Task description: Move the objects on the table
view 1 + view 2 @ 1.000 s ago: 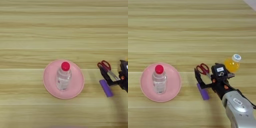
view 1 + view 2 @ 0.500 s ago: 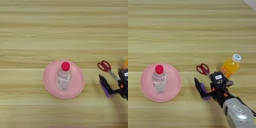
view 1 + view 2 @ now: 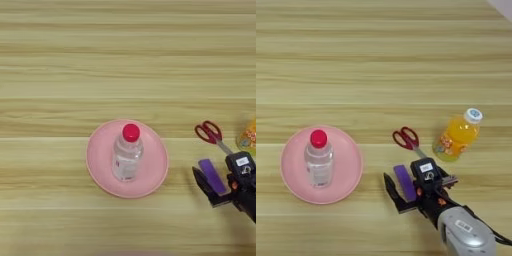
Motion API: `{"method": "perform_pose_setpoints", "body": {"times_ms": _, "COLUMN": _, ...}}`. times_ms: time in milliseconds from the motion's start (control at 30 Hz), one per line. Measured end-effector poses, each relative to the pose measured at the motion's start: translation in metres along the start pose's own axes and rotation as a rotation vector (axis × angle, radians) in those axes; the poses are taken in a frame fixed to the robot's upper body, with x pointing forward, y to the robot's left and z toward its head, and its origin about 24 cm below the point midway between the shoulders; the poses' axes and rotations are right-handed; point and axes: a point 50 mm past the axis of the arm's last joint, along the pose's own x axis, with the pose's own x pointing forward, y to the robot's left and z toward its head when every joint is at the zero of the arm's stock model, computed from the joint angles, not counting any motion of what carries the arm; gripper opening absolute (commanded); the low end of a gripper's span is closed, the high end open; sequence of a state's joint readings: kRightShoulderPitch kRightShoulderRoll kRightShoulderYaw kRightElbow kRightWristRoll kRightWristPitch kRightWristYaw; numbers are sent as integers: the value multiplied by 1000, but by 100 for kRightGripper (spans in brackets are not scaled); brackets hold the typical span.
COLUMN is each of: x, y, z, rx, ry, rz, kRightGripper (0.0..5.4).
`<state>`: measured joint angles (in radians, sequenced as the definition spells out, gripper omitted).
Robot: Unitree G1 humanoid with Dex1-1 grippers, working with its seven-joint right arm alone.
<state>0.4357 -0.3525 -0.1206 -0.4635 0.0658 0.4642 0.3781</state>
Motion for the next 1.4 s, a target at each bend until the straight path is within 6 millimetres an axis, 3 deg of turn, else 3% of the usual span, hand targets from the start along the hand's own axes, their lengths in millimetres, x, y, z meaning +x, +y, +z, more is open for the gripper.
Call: {"method": "perform_pose_setpoints", "body": {"times_ms": 1400, "x": 28, "y": -4, "z": -38, "rx": 6, "ry": 118, "rz": -21, "kRightGripper": 539}}
